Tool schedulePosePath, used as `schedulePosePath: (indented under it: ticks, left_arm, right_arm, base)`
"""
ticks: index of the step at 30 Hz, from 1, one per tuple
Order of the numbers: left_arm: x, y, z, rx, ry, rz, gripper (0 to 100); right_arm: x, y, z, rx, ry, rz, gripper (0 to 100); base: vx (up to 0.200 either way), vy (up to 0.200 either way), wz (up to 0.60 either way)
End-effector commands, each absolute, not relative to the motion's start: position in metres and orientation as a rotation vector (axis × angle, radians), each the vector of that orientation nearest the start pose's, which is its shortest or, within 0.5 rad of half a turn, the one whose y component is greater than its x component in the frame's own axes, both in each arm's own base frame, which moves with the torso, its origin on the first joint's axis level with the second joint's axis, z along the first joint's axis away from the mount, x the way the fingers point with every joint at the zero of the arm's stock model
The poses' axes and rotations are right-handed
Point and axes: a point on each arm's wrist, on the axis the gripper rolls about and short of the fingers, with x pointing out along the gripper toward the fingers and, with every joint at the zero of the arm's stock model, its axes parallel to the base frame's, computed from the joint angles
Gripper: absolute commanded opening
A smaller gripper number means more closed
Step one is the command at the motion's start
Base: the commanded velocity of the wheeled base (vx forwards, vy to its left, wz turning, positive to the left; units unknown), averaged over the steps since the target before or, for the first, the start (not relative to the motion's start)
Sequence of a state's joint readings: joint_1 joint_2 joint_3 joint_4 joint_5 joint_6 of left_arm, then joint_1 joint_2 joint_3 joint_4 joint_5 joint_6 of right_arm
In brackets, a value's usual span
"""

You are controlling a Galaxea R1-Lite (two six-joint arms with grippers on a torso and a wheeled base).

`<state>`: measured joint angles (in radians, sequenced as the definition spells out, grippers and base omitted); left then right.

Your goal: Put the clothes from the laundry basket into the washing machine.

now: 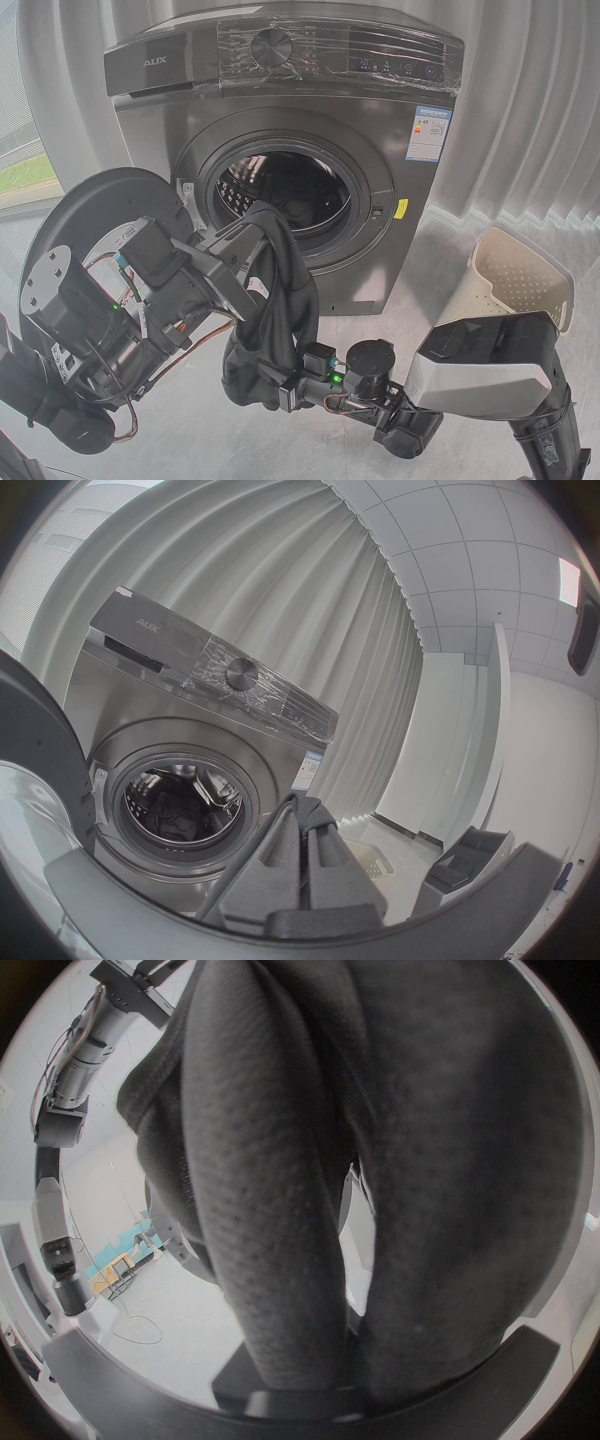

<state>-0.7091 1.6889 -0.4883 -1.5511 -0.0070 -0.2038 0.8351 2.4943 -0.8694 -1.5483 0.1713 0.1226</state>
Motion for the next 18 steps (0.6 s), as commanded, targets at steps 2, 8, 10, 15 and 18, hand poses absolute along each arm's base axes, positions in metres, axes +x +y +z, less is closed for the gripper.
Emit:
schedulePosePath:
  ticks: [2, 8, 10, 15, 18]
  left_arm:
    - [0.208, -0.167, 0.194, -0.323, -0.250, -0.711, 0]
    - [0.214, -0.167, 0.185, -0.317, -0.216, -0.691, 0]
    - [0.216, -0.168, 0.181, -0.312, -0.202, -0.689, 0]
    - [0.220, -0.170, 0.171, -0.295, -0.166, -0.681, 0]
    - [0.221, -0.170, 0.167, -0.288, -0.155, -0.678, 0]
  right_arm:
    - [0.234, 0.296, 0.026, 0.085, 0.147, 1.054, 0]
    - [0.203, 0.272, 0.058, 0.084, 0.147, 1.082, 0]
    - [0.195, 0.262, 0.067, 0.085, 0.144, 1.085, 0]
    - [0.186, 0.245, 0.081, 0.086, 0.135, 1.083, 0]
    - [0.184, 0.241, 0.083, 0.082, 0.137, 1.084, 0]
  base:
    - [0.000, 0.000, 0.00]
    - [0.000, 0.000, 0.00]
    - [0.000, 0.000, 0.00]
    - [0.000, 0.000, 0.00]
    - [0.000, 0.000, 0.00]
